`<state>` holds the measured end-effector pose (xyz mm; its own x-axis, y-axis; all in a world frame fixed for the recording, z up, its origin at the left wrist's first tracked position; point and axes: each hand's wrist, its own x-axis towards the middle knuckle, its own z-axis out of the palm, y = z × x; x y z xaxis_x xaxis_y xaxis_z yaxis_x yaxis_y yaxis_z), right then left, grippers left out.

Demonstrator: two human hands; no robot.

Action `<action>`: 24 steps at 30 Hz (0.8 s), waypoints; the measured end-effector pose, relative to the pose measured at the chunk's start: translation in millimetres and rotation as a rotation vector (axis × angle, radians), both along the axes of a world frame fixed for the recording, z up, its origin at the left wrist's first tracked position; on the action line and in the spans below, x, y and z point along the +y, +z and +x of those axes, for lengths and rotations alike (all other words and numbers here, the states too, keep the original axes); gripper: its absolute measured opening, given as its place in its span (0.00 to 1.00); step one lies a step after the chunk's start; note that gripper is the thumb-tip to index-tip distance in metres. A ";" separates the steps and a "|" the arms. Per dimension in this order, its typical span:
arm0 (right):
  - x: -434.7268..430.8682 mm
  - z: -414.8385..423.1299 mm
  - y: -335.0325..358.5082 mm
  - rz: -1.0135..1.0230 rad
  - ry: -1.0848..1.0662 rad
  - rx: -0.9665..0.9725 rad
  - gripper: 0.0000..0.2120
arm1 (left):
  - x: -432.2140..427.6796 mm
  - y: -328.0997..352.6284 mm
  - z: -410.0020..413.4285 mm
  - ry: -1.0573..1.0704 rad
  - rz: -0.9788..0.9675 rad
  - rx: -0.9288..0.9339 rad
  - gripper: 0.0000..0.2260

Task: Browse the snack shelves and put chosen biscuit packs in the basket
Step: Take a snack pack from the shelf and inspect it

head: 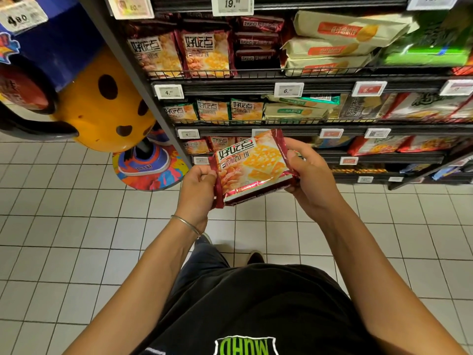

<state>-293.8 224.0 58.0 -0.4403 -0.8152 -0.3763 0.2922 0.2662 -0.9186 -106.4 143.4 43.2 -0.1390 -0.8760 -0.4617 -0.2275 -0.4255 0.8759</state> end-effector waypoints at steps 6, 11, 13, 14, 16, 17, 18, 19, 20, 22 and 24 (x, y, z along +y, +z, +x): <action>-1.5 0.7 -4.5 0.081 0.041 0.183 0.11 | 2.1 1.0 -1.7 -0.031 -0.115 -0.109 0.10; -4.0 -7.8 -8.9 0.137 0.035 0.072 0.11 | -7.0 9.4 -3.2 0.002 -0.013 -0.037 0.11; -5.6 -8.9 -11.6 0.166 0.031 -0.016 0.11 | -11.3 14.4 -5.6 0.043 0.087 0.054 0.11; -6.0 -8.6 -12.9 0.184 0.033 -0.048 0.11 | -13.2 16.9 -6.1 0.060 0.140 0.090 0.12; -6.1 -7.8 -14.7 0.210 0.040 -0.102 0.11 | -15.7 21.0 -6.6 0.084 0.243 0.160 0.13; -5.8 -7.6 -15.6 0.209 0.044 -0.131 0.11 | -16.3 22.1 -6.2 0.093 0.285 0.199 0.13; -5.2 -7.9 -16.4 0.200 0.048 -0.156 0.11 | -16.7 22.9 -5.7 0.104 0.316 0.233 0.14; -4.4 -8.2 -17.1 0.191 0.058 -0.168 0.11 | -16.8 23.5 -4.9 0.113 0.332 0.254 0.14; -3.6 -8.0 -17.5 0.186 0.074 -0.165 0.10 | -16.7 24.2 -3.9 0.118 0.334 0.265 0.14; -1.5 -6.4 -17.5 0.187 0.109 -0.149 0.10 | -15.9 26.0 -2.3 0.121 0.319 0.281 0.14; 0.4 -2.9 -17.0 0.202 0.137 -0.201 0.12 | -14.2 28.0 -1.5 0.115 0.279 0.300 0.12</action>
